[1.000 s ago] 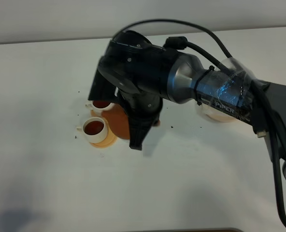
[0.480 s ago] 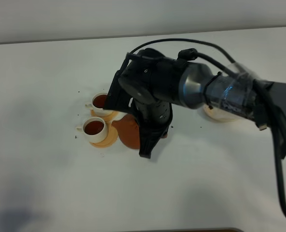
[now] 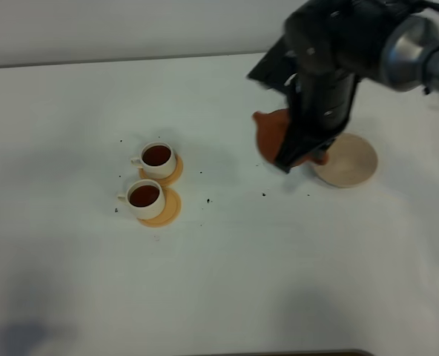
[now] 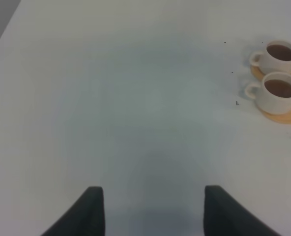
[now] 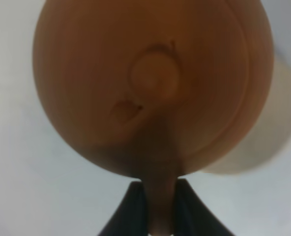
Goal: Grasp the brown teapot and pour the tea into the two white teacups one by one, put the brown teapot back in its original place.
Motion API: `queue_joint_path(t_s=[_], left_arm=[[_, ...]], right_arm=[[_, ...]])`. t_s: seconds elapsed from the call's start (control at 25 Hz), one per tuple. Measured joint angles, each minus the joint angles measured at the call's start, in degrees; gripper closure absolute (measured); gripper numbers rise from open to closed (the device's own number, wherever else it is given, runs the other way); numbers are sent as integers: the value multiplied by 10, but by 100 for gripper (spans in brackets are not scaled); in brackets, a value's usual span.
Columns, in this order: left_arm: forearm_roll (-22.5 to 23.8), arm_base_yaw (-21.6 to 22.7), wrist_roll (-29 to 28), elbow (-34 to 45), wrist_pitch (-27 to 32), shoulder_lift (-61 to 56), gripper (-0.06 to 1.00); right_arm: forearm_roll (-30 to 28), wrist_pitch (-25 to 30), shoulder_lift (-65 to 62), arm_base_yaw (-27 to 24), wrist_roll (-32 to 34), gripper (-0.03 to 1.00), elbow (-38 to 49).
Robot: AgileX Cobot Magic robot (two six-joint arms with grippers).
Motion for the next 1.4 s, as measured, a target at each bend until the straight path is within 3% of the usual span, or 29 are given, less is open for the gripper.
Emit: queue_joint_path(t_s=[0.32, 0.64, 1.4], left_arm=[[0, 0, 0, 0, 0, 0, 49], [0, 0, 0, 0, 0, 0, 49], [0, 0, 0, 0, 0, 0, 49]], right_arm=[[28, -140, -50, -104, 11, 88, 144], [37, -267, -50, -122, 12, 88, 224], [38, -280, -29, -131, 20, 88, 236]])
